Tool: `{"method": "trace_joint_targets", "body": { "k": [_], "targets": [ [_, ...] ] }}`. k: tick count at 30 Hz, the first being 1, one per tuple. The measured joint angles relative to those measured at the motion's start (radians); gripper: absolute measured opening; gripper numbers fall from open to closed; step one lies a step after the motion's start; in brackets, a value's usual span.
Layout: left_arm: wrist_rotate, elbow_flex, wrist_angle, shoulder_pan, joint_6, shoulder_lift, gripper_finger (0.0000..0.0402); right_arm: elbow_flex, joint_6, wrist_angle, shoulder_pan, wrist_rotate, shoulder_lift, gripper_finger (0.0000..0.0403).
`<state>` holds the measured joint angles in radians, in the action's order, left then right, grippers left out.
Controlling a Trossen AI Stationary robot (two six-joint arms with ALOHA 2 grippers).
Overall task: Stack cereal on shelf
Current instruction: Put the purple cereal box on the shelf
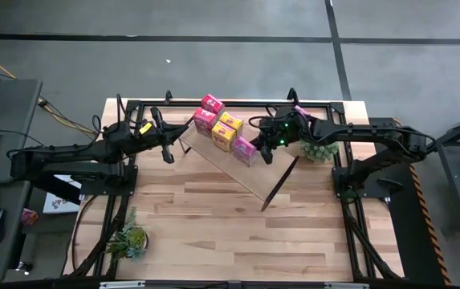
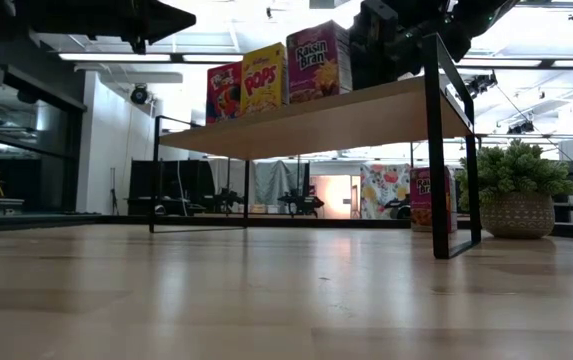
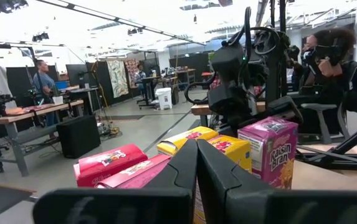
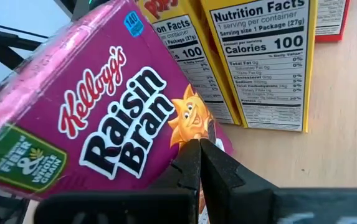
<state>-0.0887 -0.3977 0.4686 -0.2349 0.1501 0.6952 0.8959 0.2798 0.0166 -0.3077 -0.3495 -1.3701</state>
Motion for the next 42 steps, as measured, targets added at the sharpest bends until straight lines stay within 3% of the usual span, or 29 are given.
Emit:
{"method": "trace_joint_targets", "body": {
  "k": [4, 10, 18, 21, 25, 32, 35, 38, 42],
  "targets": [
    [0.000, 0.000, 0.000, 0.000, 0.000, 0.000, 0.0000, 0.000, -0.020, 0.000, 0.000, 0.048, 0.000, 0.0000],
    [0.000, 0.000, -0.005, 0.000, 0.000, 0.000, 0.0000, 0.000, -0.097, 0.037, -0.059, 0.233, 0.031, 0.0000],
    [0.000, 0.000, -0.009, 0.000, 0.002, 0.000, 0.0000, 0.000, -0.047, 0.288, -0.175, 0.583, 0.185, 0.0000],
    [0.000, 0.000, -0.008, 0.000, 0.003, 0.000, 0.0000, 0.000, 0.003, 0.371, -0.223, 0.623, 0.192, 0.0011],
    [0.000, 0.000, 0.001, 0.000, 0.001, 0.000, 0.0000, 0.000, 0.009, 0.430, -0.305, 0.624, 0.183, 0.0069],
    [0.000, 0.000, -0.001, 0.000, 0.012, 0.000, 0.0001, 0.000, -0.034, 0.451, -0.435, 0.576, 0.183, 0.0241],
    [0.000, 0.000, 0.000, 0.000, 0.017, 0.000, 0.0001, 0.000, -0.051, 0.473, -0.477, 0.496, 0.180, 0.0297],
    [0.000, 0.000, 0.000, 0.000, 0.018, 0.000, 0.0001, 0.000, -0.084, 0.493, -0.499, 0.461, 0.172, 0.0326],
    [0.000, 0.000, 0.000, 0.000, 0.018, 0.000, 0.0001, 0.000, -0.134, 0.511, -0.513, 0.471, 0.137, 0.0334]
  ]
}}
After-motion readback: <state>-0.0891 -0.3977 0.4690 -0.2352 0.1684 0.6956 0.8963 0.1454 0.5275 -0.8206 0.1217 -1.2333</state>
